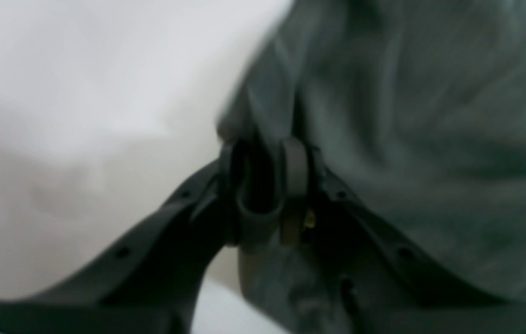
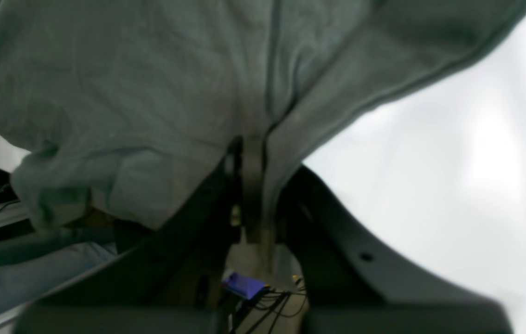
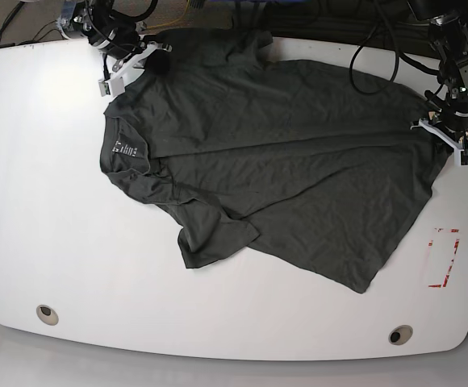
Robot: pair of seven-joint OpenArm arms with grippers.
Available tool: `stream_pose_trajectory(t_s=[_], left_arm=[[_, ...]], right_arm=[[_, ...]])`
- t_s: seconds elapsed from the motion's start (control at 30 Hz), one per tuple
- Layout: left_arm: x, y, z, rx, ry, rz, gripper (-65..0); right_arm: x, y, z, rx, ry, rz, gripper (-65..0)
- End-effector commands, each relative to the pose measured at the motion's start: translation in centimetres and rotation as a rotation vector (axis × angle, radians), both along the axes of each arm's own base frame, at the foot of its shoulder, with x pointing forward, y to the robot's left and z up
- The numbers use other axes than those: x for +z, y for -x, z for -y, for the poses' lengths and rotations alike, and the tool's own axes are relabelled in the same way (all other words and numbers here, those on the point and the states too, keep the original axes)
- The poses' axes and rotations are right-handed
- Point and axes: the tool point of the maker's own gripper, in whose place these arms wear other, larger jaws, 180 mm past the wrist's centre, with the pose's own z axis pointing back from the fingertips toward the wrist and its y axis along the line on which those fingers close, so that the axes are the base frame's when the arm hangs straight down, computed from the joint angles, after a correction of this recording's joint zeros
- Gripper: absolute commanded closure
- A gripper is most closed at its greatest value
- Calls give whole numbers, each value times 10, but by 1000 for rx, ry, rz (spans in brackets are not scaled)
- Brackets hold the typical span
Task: Layout the t-shirt on the table in an organized manner, then fold the t-shirt properly
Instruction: 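Drag the shirt's collar edge with both grippers toward the table edge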
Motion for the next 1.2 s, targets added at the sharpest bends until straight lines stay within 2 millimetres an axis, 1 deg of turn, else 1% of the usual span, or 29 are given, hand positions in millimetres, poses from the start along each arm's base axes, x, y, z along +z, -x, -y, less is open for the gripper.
stream_pose_trajectory(t_s=[0.0, 0.17, 0.2, 0.23, 0.37, 0.53, 0.63, 0.7, 0.77, 0.8, 0.83, 0.9, 0.93, 1.0, 1.1, 1.17], left_arm=[[27, -16, -3, -21, -36, 84, -80], [49, -25, 2, -42, -63, 140, -79], [60, -28, 3, -51, -77, 166, -79], [66, -30, 5, -57, -84, 180, -79], [85, -34, 10, -75, -110, 223, -79], [88, -34, 10, -74, -118, 225, -86], [80, -28, 7, -60, -111, 180, -106], [74, -19, 0, -33, -108, 138, -150], [72, -9, -13, 10, -110, 102, -228], [73, -8, -16, 21, -111, 100, -253], [72, -2, -23, 46, -112, 84, -327], [71, 2, -28, 63, -110, 68, -405], [69, 5, -29, 64, -109, 56, -458], [63, 10, -26, 43, -106, 23, -518], [55, 14, -19, -25, -107, -17, -564], [53, 15, -15, -53, -107, -29, -576]], right_arm=[[1, 0, 9, 16, 40, -8, 0], [22, -13, 17, 41, 93, 62, 0], [30, -18, 19, 52, 110, 88, 0], [33, -19, 20, 58, 118, 100, 0], [38, -20, 21, 65, 128, 112, 0], [38, -21, 22, 66, 132, 113, 0], [38, -21, 21, 66, 130, 113, 0], [38, -22, 21, 66, 131, 114, 0], [38, -21, 21, 67, 130, 113, 0], [38, -22, 21, 67, 130, 114, 0], [38, -24, 20, 68, 129, 119, 0], [39, -25, 20, 69, 128, 122, 0], [39, -26, 20, 69, 128, 124, 0], [39, -25, 19, 70, 127, 122, 0], [39, -26, 19, 70, 127, 124, 0], [39, -26, 20, 73, 131, 124, 0]])
